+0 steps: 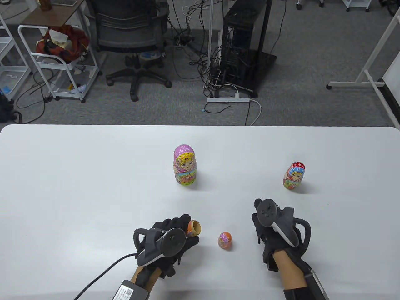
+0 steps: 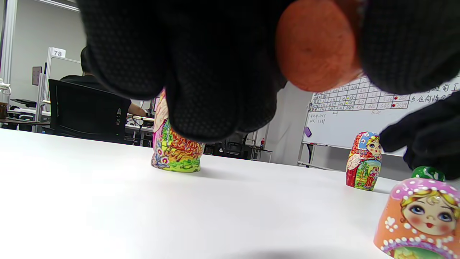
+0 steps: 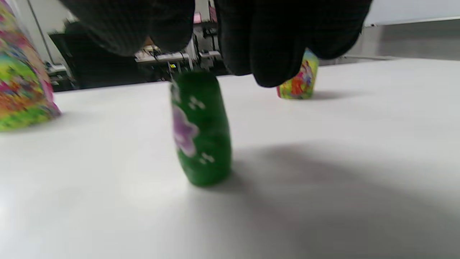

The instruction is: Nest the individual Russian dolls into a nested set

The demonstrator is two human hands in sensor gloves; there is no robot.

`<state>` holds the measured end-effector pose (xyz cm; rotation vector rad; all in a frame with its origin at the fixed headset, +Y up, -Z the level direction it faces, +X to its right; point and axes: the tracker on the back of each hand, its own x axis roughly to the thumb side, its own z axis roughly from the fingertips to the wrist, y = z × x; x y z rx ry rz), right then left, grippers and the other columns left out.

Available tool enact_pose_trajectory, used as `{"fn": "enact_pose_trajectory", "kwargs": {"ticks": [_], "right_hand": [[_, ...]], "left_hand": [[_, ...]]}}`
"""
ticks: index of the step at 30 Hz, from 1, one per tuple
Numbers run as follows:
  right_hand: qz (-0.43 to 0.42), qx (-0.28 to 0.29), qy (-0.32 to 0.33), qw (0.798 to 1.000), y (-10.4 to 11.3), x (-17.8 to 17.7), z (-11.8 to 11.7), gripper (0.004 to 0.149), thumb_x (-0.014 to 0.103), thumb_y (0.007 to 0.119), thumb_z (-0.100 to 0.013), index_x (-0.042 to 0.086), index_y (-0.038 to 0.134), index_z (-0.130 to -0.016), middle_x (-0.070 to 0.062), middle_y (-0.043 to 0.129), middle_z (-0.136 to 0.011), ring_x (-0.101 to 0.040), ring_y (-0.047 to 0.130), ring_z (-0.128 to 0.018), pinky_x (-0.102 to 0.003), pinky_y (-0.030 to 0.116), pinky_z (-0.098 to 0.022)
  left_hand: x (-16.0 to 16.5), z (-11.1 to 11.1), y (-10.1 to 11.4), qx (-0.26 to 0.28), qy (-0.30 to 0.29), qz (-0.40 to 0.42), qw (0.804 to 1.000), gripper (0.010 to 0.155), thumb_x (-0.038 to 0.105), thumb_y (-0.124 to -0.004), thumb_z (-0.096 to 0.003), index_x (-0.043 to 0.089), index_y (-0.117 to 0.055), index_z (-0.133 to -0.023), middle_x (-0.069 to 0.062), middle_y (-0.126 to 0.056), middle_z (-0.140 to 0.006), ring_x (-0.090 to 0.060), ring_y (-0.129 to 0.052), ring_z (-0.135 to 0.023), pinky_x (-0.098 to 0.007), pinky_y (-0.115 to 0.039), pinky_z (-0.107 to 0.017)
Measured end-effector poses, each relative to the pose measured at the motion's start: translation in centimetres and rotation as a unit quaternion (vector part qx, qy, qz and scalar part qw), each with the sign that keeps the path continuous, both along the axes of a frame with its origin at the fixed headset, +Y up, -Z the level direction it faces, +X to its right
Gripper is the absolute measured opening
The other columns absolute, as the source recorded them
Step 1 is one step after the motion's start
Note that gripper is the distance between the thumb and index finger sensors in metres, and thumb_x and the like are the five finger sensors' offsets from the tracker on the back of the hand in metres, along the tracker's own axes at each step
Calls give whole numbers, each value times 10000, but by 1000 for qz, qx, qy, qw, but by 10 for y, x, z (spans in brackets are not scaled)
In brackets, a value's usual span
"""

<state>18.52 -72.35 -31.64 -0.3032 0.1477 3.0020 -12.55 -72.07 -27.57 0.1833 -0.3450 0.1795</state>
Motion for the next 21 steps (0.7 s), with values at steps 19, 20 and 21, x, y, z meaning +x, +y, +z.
{"fn": "enact_pose_trajectory", "kwargs": {"ticks": [19, 20, 21], "right_hand": [[18, -11, 7, 1000, -11, -4, -3, 500, 473, 777, -490, 299, 669, -946, -45, 881, -861, -270, 939, -664, -446, 790, -509], [7, 2, 13, 1000, -9, -7, -2, 497, 467, 779, -490, 302, 668, -946, -47, 878, -866, -269, 938, -668, -447, 789, -511], [-4, 9, 19, 1000, -7, -8, -1, 497, 463, 781, -488, 306, 666, -945, -46, 875, -869, -267, 938, -669, -444, 791, -511]], "left_hand": [[0, -1, -1, -7, -1, -5, 1000, 792, 699, -812, -320, 196, -771, -931, 12, -1019, -772, -135, -1067, -603, -420, -879, -525], [0, -1, -1, -9, -1, -5, 1000, 791, 698, -812, -320, 197, -771, -931, 13, -1020, -771, -135, -1068, -602, -421, -879, -525], [0, -1, -1, -9, -1, -6, 1000, 792, 697, -812, -320, 196, -769, -932, 13, -1020, -771, -134, -1068, -602, -421, -878, -525]]}}
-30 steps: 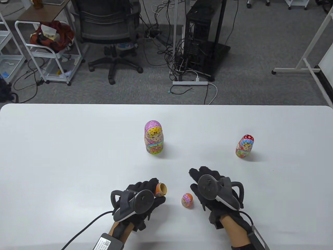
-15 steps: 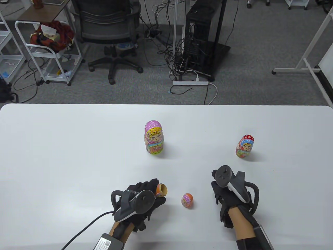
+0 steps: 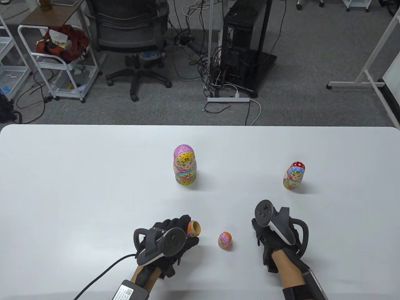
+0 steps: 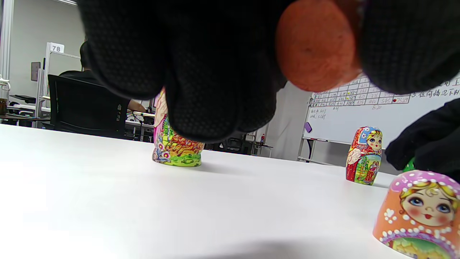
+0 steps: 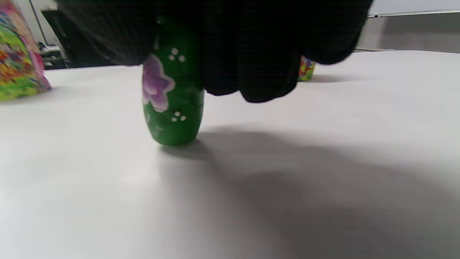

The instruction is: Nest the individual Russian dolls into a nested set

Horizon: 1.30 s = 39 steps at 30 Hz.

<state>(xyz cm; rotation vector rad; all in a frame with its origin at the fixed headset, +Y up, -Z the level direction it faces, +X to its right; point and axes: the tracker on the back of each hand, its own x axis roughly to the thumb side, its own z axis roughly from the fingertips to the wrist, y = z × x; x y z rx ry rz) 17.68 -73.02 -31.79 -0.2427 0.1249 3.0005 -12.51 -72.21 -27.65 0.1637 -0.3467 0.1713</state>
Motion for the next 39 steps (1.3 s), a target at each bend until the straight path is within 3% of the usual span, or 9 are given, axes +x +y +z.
{"fn": "enact_pose_trajectory", "kwargs": {"ticks": [3, 8, 11, 16, 29, 34, 39], "right_hand": [[-72, 26, 33, 996, 9, -7, 4, 494, 460, 782, -485, 317, 659, -942, -43, 862, -880, -261, 935, -679, -440, 793, -516], [-224, 82, 139, 961, 28, -30, 16, 498, 451, 788, -479, 327, 646, -940, -46, 834, -902, -259, 919, -703, -442, 786, -534], [-274, 105, 195, 936, 36, -46, 24, 503, 460, 790, -474, 321, 650, -937, -37, 837, -896, -255, 919, -700, -442, 785, -538], [-278, 134, 233, 922, 43, -61, 35, 515, 483, 796, -460, 294, 674, -923, -27, 877, -850, -240, 947, -651, -433, 804, -517], [-255, 147, 251, 922, 40, -78, 43, 531, 523, 801, -439, 244, 738, -887, -15, 958, -742, -212, 1000, -554, -418, 840, -471], [-246, 159, 212, 932, 37, -83, 46, 560, 567, 784, -422, 186, 795, -832, 5, 1021, -611, -188, 1042, -445, -401, 877, -399], [-182, 209, 187, 943, 40, -86, 50, 599, 652, 671, -415, 174, 888, -702, 42, 1062, -435, -173, 1059, -305, -383, 892, -304]], "left_hand": [[0, 0, 0, 0, 1, -1, 1000, 791, 698, -811, -321, 196, -770, -931, 12, -1019, -772, -134, -1067, -603, -421, -879, -526], [0, 0, 0, 0, 1, -1, 1000, 793, 699, -810, -321, 197, -767, -934, 13, -1017, -775, -134, -1066, -606, -421, -877, -528], [0, -1, 0, 0, -1, -3, 1000, 792, 700, -809, -322, 198, -767, -934, 14, -1016, -776, -134, -1065, -608, -421, -877, -528], [1, 1, 3, 5, -5, 8, 1000, 792, 700, -808, -324, 201, -764, -936, 17, -1014, -780, -132, -1064, -611, -419, -877, -531], [10, 8, 8, 19, -28, 13, 999, 791, 699, -809, -321, 216, -749, -945, 28, -1002, -795, -121, -1058, -626, -412, -875, -541], [12, 10, 9, 31, -34, 21, 999, 787, 693, -810, -325, 216, -743, -948, 31, -998, -797, -115, -1056, -629, -406, -876, -543], [16, 12, 7, 25, -51, 27, 998, 784, 676, -812, -330, 211, -733, -957, 24, -991, -806, -116, -1051, -637, -408, -872, -548]]}}
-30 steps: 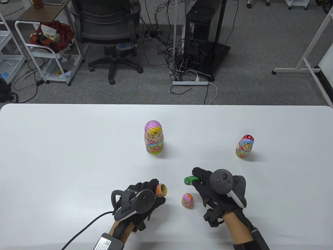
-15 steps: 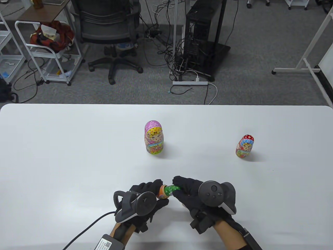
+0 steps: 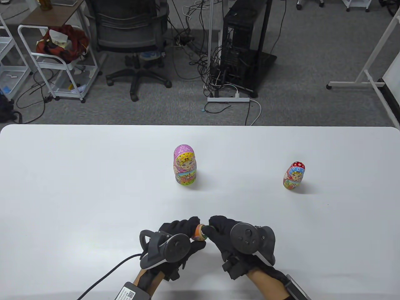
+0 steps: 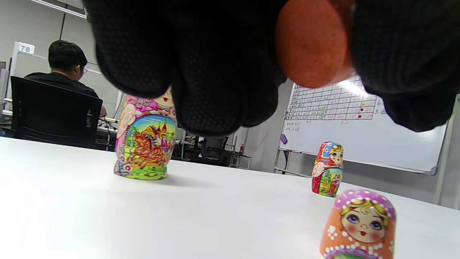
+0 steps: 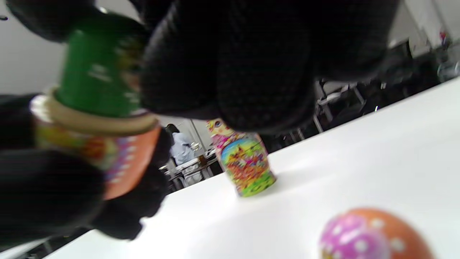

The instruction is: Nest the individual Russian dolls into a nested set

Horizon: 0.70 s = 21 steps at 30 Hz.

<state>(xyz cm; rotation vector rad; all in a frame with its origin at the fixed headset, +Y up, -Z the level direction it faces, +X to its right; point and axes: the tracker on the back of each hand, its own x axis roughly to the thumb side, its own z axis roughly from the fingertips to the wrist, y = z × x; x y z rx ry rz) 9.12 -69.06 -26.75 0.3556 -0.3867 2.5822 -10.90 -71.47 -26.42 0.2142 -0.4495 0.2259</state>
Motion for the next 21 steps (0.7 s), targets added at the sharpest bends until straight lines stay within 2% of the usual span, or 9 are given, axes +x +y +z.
{"fn": "enact_pose_trajectory", "kwargs": {"ticks": [3, 6, 8, 13, 15, 17, 18, 21], "right_hand": [[10, 4, -6, 1000, 0, -1, 1, 599, 660, 649, -424, 178, 919, -658, 37, 1067, -391, -184, 1056, -275, -392, 887, -287], [6, -15, -12, 1000, -2, 0, -1, 631, 669, 597, -430, 178, 940, -630, 30, 1078, -367, -191, 1061, -255, -394, 889, -268], [-2, -40, -13, 999, -2, 3, -2, 675, 674, 557, -431, 166, 925, -678, -6, 1080, -428, -220, 1062, -299, -412, 879, -296], [5, -37, -39, 999, -4, 14, -7, 659, 646, 518, -452, 193, 818, -826, -46, 1015, -630, -269, 1020, -455, -444, 836, -393], [26, -65, -44, 997, -13, 16, -12, 626, 622, 539, -465, 211, 771, -876, -65, 970, -728, -291, 993, -531, -460, 815, -433], [90, -131, -38, 987, -28, 14, -20, 583, 591, 623, -481, 248, 699, -945, -110, 879, -866, -322, 948, -639, -488, 787, -474], [134, -166, -30, 977, -36, 14, -22, 601, 610, 640, -478, 289, 633, -986, -120, 826, -925, -327, 924, -685, -491, 777, -495], [223, -221, -22, 949, -54, 12, -26, 716, 690, 663, -446, 433, 376, -1049, -131, 704, -1033, -334, 884, -769, -494, 767, -519]], "left_hand": [[3, 1, -1, 0, -6, -13, 1000, 785, 677, -807, -330, 213, -731, -958, 27, -989, -809, -114, -1049, -642, -406, -871, -553], [3, 0, -2, -5, -7, -11, 1000, 785, 680, -808, -329, 219, -728, -959, 33, -988, -811, -112, -1048, -643, -406, -870, -553], [1, -2, -3, -10, 0, -4, 1000, 788, 683, -809, -327, 220, -727, -959, 32, -987, -812, -113, -1047, -645, -408, -869, -554], [-13, -9, -6, -22, 27, 10, 999, 788, 684, -809, -328, 213, -731, -956, 23, -987, -811, -121, -1049, -640, -413, -868, -549], [-18, -12, -8, -31, 39, 13, 999, 788, 686, -807, -330, 211, -733, -955, 23, -988, -810, -125, -1049, -640, -414, -869, -546], [-22, -14, -11, -38, 46, 14, 998, 790, 685, -809, -329, 209, -733, -955, 20, -990, -809, -127, -1050, -638, -416, -868, -545], [-23, -15, -12, -41, 49, 12, 998, 789, 685, -810, -329, 210, -733, -955, 19, -990, -808, -129, -1049, -638, -418, -868, -544], [-26, -16, -13, -46, 56, 12, 997, 790, 686, -809, -330, 207, -735, -954, 16, -989, -810, -129, -1050, -638, -419, -868, -544]]}}
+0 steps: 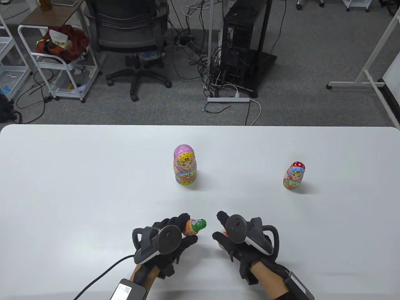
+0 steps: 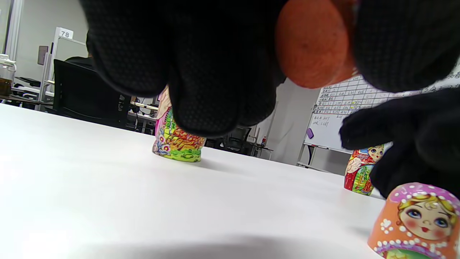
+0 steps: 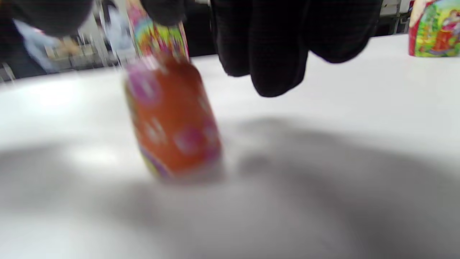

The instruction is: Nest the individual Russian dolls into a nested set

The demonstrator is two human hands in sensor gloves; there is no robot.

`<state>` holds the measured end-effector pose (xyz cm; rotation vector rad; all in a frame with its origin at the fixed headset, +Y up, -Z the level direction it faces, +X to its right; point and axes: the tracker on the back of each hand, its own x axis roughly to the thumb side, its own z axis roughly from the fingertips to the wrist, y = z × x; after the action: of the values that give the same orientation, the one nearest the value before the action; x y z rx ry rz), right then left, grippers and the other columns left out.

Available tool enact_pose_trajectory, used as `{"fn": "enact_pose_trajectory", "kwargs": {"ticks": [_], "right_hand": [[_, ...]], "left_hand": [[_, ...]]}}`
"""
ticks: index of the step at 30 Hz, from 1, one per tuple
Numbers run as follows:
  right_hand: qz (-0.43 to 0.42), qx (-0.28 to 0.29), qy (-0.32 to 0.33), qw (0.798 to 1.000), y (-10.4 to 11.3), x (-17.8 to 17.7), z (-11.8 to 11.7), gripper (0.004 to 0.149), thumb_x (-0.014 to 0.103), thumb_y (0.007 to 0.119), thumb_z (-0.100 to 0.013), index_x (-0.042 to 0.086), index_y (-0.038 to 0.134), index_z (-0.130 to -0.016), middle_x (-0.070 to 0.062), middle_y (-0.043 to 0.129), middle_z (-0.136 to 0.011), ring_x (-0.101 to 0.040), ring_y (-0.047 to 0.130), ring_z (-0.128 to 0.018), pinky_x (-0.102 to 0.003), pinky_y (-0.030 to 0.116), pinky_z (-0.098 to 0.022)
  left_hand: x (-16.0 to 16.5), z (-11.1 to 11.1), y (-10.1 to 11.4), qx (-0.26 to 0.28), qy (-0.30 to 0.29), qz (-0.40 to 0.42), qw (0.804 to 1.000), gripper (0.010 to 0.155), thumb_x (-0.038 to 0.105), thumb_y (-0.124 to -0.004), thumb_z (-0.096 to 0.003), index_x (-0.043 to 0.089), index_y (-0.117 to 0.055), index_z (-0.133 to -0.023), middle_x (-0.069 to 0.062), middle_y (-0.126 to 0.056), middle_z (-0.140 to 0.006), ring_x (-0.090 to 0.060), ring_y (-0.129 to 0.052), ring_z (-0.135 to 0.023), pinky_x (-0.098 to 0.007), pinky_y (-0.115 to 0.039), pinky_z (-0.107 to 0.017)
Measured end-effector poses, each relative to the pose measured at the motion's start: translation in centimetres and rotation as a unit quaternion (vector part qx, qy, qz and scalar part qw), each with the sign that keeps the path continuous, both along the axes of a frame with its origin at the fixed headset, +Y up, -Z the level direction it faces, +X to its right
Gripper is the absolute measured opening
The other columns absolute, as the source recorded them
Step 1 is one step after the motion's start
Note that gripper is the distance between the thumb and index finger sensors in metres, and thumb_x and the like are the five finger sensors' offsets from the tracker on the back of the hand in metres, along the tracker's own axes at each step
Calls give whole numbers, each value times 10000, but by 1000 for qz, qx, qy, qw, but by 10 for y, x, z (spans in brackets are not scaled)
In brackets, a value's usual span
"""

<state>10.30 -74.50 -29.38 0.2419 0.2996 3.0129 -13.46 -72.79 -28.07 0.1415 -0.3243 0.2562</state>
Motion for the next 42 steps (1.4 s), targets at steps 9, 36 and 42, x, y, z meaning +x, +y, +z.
{"fn": "enact_pose_trajectory", "kwargs": {"ticks": [9, 36, 42], "right_hand": [[17, -34, 23, 999, -8, -8, -1, 587, 573, 740, -481, 402, 552, -1010, -88, 801, -965, -305, 929, -715, -471, 789, -492], [-328, 83, 44, 940, 39, 6, 7, 602, 512, 773, -456, 315, 558, -982, -61, 794, -939, -241, 923, -700, -448, 785, -537], [-324, 79, 55, 941, 38, 1, 9, 605, 519, 772, -455, 302, 566, -981, -53, 812, -930, -240, 934, -691, -445, 790, -532]], "left_hand": [[0, -1, 1, 0, 2, -7, 1000, 791, 686, -809, -330, 207, -734, -955, 17, -989, -811, -130, -1050, -640, -419, -867, -544], [5, 1, 4, 1, -7, -11, 1000, 790, 683, -814, -328, 220, -731, -963, 21, -991, -811, -132, -1050, -638, -420, -868, -543], [11, 4, 7, 13, -19, -23, 999, 792, 684, -816, -327, 217, -732, -961, 23, -993, -806, -130, -1052, -635, -419, -869, -542]]}}
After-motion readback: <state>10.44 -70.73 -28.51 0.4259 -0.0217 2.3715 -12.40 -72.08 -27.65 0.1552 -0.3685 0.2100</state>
